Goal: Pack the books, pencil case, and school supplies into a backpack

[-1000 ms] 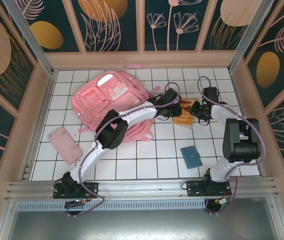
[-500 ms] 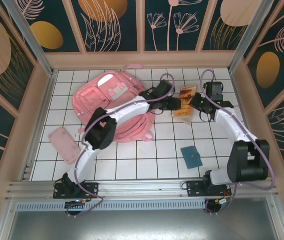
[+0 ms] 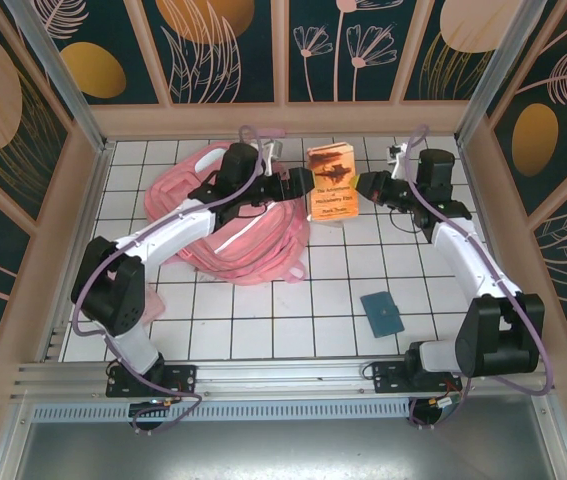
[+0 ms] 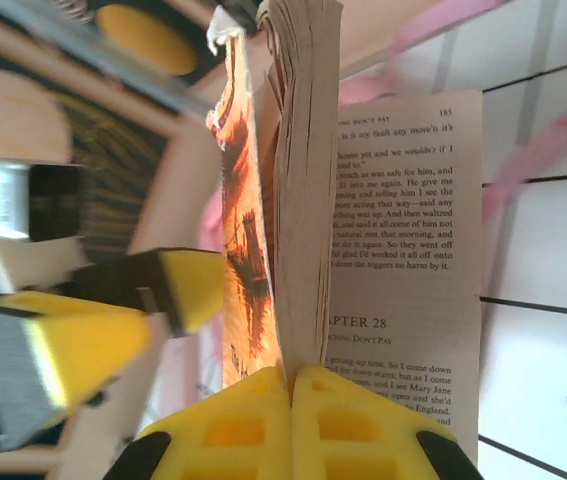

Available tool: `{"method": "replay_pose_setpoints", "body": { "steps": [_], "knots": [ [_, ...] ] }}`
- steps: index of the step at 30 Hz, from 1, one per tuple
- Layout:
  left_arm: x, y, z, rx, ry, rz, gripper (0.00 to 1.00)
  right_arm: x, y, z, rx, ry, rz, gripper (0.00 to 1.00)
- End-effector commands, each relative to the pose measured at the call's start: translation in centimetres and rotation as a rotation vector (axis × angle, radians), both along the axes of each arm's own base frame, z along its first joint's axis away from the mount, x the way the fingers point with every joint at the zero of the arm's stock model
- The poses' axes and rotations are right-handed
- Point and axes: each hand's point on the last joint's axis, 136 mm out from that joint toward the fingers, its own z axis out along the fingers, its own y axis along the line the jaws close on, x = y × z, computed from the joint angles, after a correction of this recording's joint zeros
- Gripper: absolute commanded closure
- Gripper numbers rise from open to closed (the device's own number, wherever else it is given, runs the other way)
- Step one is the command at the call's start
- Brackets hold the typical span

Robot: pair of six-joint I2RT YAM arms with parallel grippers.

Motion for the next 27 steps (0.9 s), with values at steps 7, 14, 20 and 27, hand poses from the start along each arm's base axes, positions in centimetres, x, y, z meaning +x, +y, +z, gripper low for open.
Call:
{"method": "replay_pose_setpoints", "body": {
  "steps": [7, 14, 20, 27],
  "knots": [
    [-2.6, -0.6, 6.2, -0.249, -0.096, -0.137, 0.10, -1.6, 4.5, 4.7, 0.163, -0.102, 0.287, 1.00],
    [-2.4, -0.1, 7.6, -0.331, -0.092, -0.108, 0.79, -0.8, 4.2, 3.5, 0.146, -0.028, 0.237, 0.90],
    [-0.1, 2.4, 9.8, -0.395, -0.128, 0.120, 0.92, 0.6, 2.8, 2.4, 0.143, 0.038, -0.020, 0.16],
    [1.9, 6.0, 13.4, -0.548, -0.189, 0.363, 0.92, -1.3, 6.5, 3.3, 0.346, 0.096, -0.025, 0.02]
  ]
}}
